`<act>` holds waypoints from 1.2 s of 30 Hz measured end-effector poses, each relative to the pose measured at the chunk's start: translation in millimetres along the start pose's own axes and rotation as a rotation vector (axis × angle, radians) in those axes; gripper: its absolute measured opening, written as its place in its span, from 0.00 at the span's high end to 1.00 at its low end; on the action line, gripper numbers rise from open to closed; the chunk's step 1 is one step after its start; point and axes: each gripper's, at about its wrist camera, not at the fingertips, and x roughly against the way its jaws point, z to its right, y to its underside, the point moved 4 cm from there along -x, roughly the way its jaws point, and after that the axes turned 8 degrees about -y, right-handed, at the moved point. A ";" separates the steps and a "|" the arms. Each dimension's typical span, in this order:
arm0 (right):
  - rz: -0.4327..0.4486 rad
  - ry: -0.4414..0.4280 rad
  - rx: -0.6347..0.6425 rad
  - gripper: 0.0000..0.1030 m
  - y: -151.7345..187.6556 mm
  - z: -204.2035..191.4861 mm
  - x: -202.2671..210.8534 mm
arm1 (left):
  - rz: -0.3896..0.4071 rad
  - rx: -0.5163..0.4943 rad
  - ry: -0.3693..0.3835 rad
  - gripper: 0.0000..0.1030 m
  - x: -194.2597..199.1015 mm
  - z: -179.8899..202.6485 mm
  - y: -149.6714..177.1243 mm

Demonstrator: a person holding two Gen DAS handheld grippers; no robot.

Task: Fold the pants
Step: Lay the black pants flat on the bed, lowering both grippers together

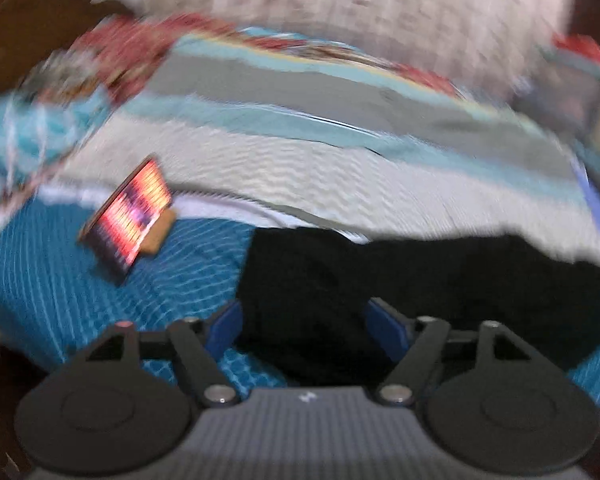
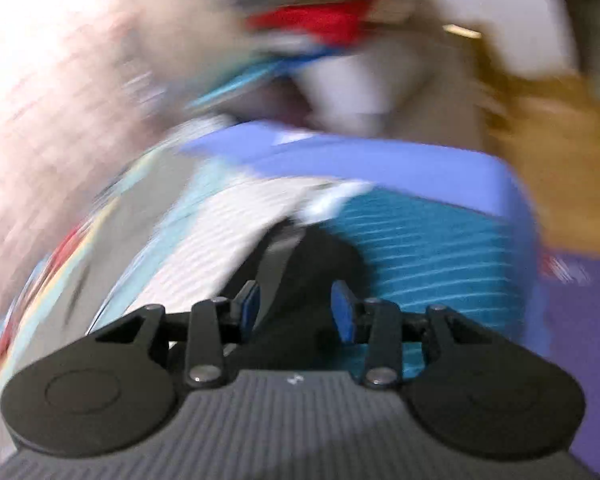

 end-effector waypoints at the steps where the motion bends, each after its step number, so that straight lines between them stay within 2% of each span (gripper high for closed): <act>1: -0.062 -0.074 0.069 0.58 11.4 -29.9 -8.2 | -0.023 0.065 0.024 0.25 -5.4 -9.8 -3.4; 4: -0.280 -0.318 0.292 0.58 66.8 -135.4 -32.5 | -0.104 0.198 0.073 0.25 -31.0 -28.6 -7.3; 7: -0.484 -0.573 0.450 0.57 136.6 -236.4 -48.3 | -0.204 0.267 0.112 0.14 -63.8 -30.9 1.4; 10: -0.618 -0.746 0.594 0.44 200.4 -317.1 -57.0 | -0.308 0.339 0.172 0.13 -92.6 -26.5 13.6; 12: -0.690 -0.868 0.721 0.24 241.0 -354.6 -48.5 | -0.328 0.372 0.190 0.22 -101.7 -23.4 16.5; 13: -0.715 -0.909 0.790 0.21 261.1 -361.8 -34.3 | -0.320 0.370 0.181 0.28 -103.1 -22.8 16.0; 14: -0.739 -0.936 0.870 0.20 280.4 -374.7 -30.8 | -0.310 0.360 0.174 0.45 -103.4 -22.1 15.0; 15: -0.754 -0.947 0.932 0.22 295.5 -376.8 -32.2 | -0.300 0.349 0.166 0.52 -102.2 -22.5 13.7; 16: -0.765 -0.954 0.984 0.23 306.9 -379.0 -29.7 | -0.290 0.343 0.171 0.55 -100.2 -23.8 12.5; 17: -0.777 -0.956 1.037 0.45 318.6 -382.5 -28.8 | -0.274 0.343 0.179 0.64 -96.9 -26.3 10.5; 18: -0.785 -0.956 1.101 0.87 329.0 -384.4 -28.5 | -0.258 0.341 0.188 0.68 -92.6 -28.7 6.9; 19: -0.753 -0.946 1.164 0.93 331.0 -385.6 -25.1 | -0.239 0.345 0.198 0.71 -88.1 -31.7 2.9; 21: -0.609 -0.966 1.193 0.94 319.1 -388.4 -14.5 | -0.179 0.367 0.231 0.75 -74.4 -37.6 -5.1; 22: -0.527 -0.951 1.191 0.94 310.0 -392.1 -10.3 | -0.137 0.376 0.245 0.85 -66.8 -39.6 -9.7; 24: -0.268 -0.881 1.275 0.94 298.7 -394.3 6.6 | -0.037 0.360 0.208 0.88 -52.6 -45.3 -14.5; 25: -0.170 -0.880 1.320 0.94 299.3 -393.5 15.6 | 0.002 0.361 0.189 0.88 -49.3 -49.1 -14.7; 26: -0.125 -0.889 1.350 0.94 304.0 -390.8 19.8 | 0.019 0.369 0.164 0.88 -49.4 -53.5 -13.3; 27: -0.153 -0.888 1.380 0.94 314.8 -386.1 18.6 | -0.003 0.379 0.149 0.88 -54.8 -56.9 -10.4; 28: -0.243 -0.890 1.403 0.94 330.0 -379.1 13.5 | -0.045 0.391 0.148 0.89 -62.4 -59.5 -6.2; 31: -0.579 -0.907 1.411 0.90 374.0 -350.0 1.2 | -0.142 0.426 0.161 0.88 -76.9 -61.7 9.2; 32: -0.612 -0.905 1.395 0.90 381.4 -343.4 0.5 | -0.155 0.419 0.156 0.82 -77.5 -60.8 12.9; 33: -0.581 -0.913 1.371 0.89 380.4 -342.0 2.6 | -0.166 0.411 0.152 0.72 -77.9 -60.4 15.6; 34: -0.597 -0.914 1.352 0.88 376.5 -342.9 1.8 | -0.171 0.406 0.151 0.67 -77.8 -59.7 17.0; 36: -0.659 -0.912 1.262 0.80 363.1 -350.7 -4.8 | -0.174 0.396 0.159 0.56 -75.5 -57.4 17.0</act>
